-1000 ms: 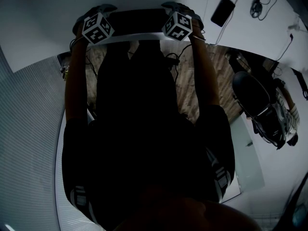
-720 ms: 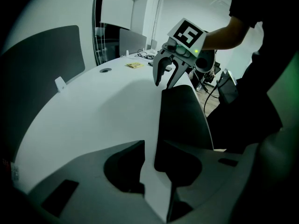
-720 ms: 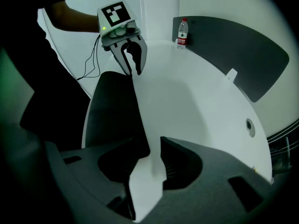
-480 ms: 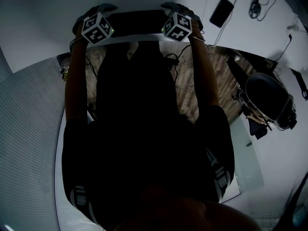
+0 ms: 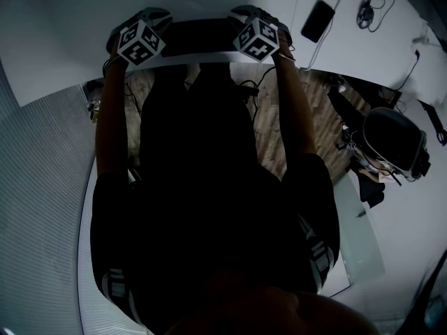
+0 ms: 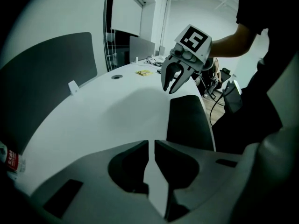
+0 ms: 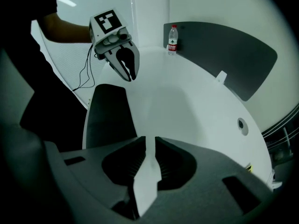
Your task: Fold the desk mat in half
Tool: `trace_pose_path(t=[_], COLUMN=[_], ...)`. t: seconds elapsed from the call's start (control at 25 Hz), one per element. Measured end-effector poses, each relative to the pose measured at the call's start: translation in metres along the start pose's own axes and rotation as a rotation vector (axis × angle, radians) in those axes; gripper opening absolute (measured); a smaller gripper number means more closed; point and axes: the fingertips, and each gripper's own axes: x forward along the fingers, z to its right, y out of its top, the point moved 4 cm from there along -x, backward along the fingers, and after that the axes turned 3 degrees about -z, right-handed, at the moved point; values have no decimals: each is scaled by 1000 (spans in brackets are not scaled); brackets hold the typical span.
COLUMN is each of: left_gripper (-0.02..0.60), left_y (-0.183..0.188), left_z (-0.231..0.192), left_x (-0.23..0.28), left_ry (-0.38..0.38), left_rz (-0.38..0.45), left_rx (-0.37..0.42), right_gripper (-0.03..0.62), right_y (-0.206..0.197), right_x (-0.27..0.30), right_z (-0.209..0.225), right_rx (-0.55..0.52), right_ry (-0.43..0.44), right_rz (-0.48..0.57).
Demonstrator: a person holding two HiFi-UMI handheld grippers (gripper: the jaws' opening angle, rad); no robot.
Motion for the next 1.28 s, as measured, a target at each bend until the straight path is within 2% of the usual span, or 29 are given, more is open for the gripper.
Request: trace_pose_path(t=[0.24,0.4,0.6,0.8,1.08,1.28], left_gripper=[17,9,5,5,5,5], left_y=[5,12,25,41,64,77], left_z=[-5,-9,-13,-20,-16,-7], left_x=[-17,-31,-58,-99,-156,-188], left_ry=[49,76,125,234,363,453], left_rz=[22,71,239,449,619,698], left_rx=[-27,-93,-274,-429,-539,-565], right_gripper=[25,12,3,2,2,0], right_y=[15,21,29,41,55,60], right_x=[-17,-29,-43,-65,-103,-131], right_z=[10,16,18,26,21,12], right_rx=[122,180,283,407,558,664], right_ry=[-19,-42,-71,-164,-260,-296], right_rz=[89,128,204,288,361,457])
